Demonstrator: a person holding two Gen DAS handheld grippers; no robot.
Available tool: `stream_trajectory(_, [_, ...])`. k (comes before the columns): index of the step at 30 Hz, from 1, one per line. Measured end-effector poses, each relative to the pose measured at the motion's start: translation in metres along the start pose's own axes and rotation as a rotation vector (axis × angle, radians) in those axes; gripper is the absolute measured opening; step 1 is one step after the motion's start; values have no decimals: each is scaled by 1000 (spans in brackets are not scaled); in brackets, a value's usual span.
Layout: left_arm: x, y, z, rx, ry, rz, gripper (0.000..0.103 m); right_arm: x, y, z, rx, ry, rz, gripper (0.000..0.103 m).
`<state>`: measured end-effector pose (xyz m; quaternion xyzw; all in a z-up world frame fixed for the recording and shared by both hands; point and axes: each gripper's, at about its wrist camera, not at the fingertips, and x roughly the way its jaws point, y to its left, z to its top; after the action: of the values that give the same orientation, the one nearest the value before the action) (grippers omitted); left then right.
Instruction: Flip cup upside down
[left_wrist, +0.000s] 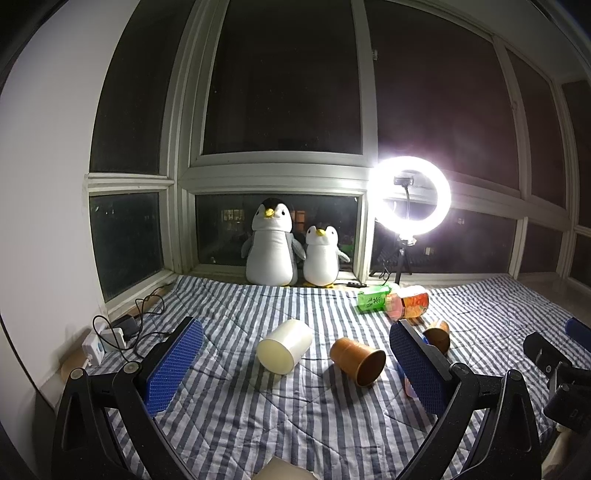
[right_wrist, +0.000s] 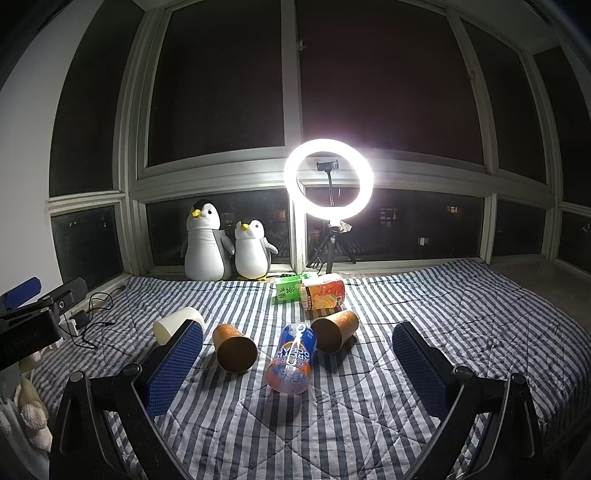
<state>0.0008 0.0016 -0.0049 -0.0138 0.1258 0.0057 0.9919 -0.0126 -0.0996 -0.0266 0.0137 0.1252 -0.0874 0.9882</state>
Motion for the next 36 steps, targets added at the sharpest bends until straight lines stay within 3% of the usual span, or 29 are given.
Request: stream_trajectory(36, [0, -9, 2, 19, 11, -9, 102, 4, -3, -4, -4, 2, -3, 101])
